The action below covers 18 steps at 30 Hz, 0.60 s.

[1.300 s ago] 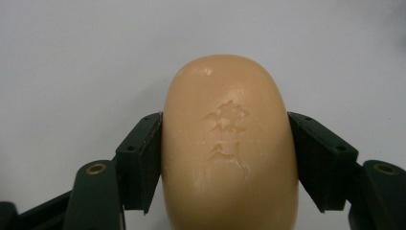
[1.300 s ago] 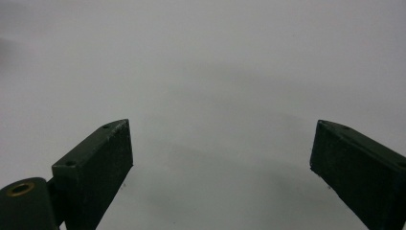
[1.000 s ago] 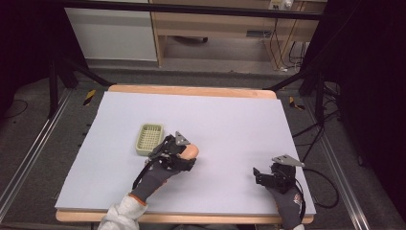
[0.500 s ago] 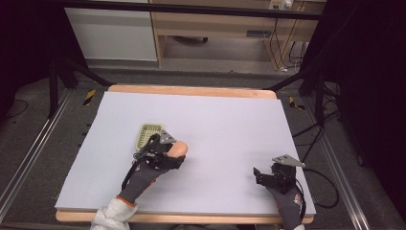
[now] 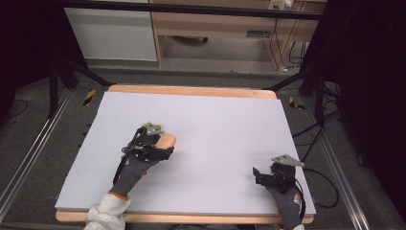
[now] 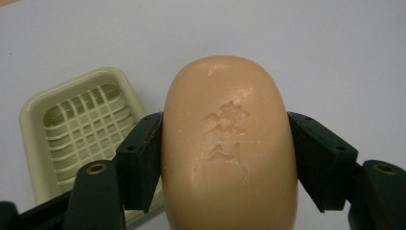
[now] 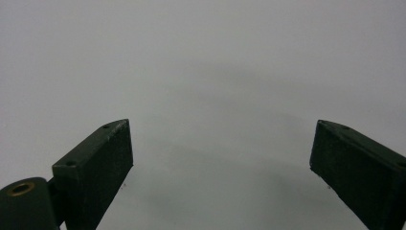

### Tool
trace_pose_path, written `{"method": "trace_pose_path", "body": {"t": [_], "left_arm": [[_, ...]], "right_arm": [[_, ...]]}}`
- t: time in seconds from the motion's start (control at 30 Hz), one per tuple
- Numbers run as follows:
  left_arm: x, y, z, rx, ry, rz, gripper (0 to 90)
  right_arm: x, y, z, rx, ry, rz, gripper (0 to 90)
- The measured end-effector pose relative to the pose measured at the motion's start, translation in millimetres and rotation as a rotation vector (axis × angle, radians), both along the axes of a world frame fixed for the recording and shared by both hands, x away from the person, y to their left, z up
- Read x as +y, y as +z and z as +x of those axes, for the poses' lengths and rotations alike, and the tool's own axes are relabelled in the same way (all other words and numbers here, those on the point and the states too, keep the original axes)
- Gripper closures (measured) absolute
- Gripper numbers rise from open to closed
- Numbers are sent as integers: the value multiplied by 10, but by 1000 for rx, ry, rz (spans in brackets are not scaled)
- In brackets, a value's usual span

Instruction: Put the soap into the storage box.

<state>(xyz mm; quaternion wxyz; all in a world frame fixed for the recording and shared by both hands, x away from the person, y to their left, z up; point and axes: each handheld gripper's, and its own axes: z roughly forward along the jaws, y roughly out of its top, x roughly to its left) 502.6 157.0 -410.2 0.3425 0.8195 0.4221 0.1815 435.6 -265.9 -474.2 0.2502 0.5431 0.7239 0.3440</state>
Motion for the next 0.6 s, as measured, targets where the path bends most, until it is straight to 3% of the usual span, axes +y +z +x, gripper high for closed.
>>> {"method": "trace_pose_path", "body": {"t": [0.6], "left_arm": [[219,42,152,-17,86,-27,316]], "right_arm": [[6,-6,9,-3,-3,-8,78]]}}
